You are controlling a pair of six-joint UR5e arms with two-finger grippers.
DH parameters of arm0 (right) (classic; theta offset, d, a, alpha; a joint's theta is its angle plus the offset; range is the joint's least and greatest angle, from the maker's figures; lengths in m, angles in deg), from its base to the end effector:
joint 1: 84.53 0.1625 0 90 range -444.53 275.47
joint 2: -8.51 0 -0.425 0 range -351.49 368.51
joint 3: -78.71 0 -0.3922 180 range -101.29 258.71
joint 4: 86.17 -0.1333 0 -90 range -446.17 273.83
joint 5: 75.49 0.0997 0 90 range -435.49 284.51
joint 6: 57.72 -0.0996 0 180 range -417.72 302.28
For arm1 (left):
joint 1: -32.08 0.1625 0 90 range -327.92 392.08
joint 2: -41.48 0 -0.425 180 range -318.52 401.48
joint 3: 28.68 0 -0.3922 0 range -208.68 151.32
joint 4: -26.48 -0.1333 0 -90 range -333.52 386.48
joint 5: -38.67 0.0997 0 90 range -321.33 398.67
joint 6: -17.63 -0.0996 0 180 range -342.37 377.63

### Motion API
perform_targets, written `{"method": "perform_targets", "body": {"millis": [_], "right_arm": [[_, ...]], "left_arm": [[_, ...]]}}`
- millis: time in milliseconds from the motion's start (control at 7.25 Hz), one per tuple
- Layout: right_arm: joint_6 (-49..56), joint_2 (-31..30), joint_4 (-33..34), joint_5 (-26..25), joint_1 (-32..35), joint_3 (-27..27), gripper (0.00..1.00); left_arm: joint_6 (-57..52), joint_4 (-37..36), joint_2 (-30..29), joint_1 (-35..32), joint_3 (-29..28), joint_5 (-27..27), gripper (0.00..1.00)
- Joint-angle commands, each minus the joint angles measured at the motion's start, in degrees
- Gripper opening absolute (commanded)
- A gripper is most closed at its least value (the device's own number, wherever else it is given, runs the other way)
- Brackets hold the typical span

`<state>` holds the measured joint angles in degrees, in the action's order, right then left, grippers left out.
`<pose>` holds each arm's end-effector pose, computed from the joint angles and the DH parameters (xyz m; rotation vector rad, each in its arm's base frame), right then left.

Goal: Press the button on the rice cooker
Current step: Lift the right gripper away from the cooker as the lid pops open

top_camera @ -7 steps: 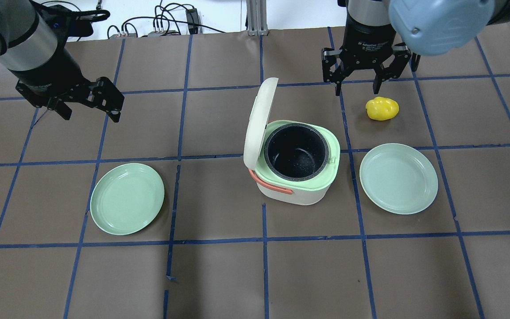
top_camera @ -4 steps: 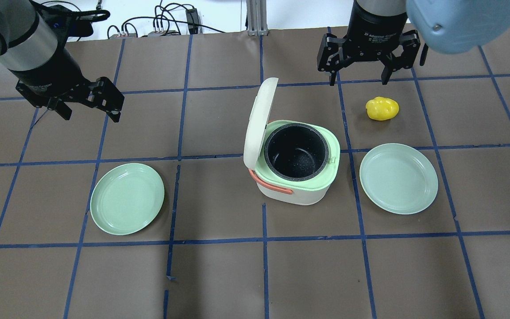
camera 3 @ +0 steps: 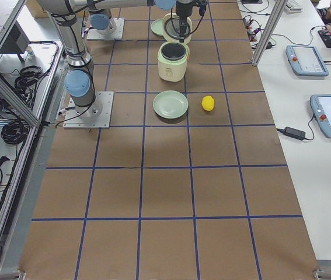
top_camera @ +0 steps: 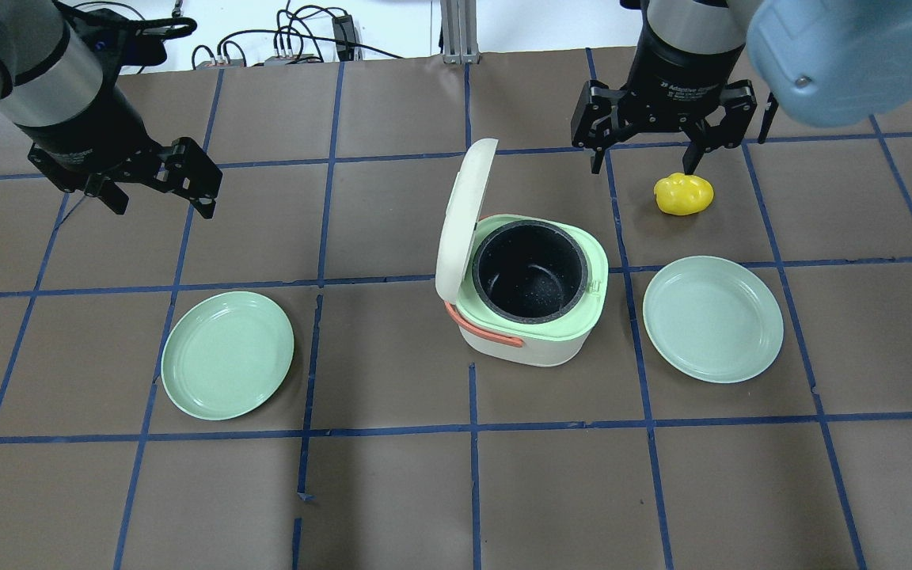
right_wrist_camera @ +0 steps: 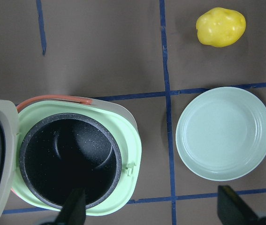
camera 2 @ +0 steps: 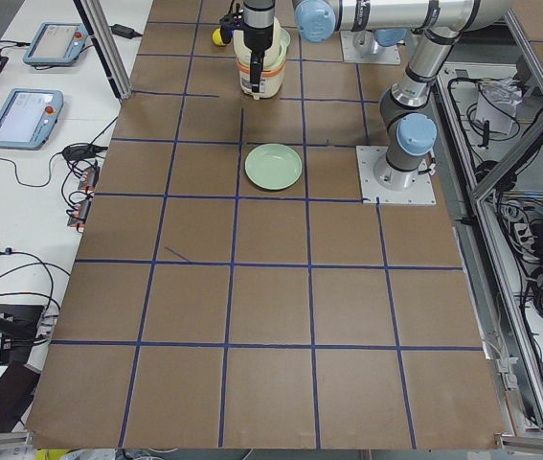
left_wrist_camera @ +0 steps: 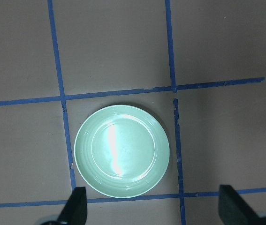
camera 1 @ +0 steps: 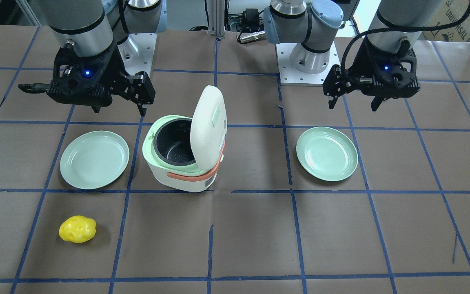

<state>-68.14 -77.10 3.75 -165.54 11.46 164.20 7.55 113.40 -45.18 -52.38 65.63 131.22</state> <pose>0.1872 -0.5077 0.4875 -0.1214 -3.1385 0.0013 -0.0828 -0.4809 0.4844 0.1212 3.0898 -0.0471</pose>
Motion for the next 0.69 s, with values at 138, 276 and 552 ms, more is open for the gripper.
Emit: {"method": "perform_targets", "body": {"millis": [138,276,552], "right_arm": [[1.8,-0.2,0.4,-0.1,-4.0,1.0,1.0],[1.5,-0.3,0.3,-0.1,-3.8,1.0,1.0],[0.9,-0.3,0.3,0.1,-3.6,1.0,1.0]], "left_arm": [[0.1,0.0,0.0,0.0,0.0,0.0,1.0],[0.1,0.0,0.0,0.0,0.0,0.0,1.0],[0.1,0.0,0.0,0.0,0.0,0.0,1.0]]}}
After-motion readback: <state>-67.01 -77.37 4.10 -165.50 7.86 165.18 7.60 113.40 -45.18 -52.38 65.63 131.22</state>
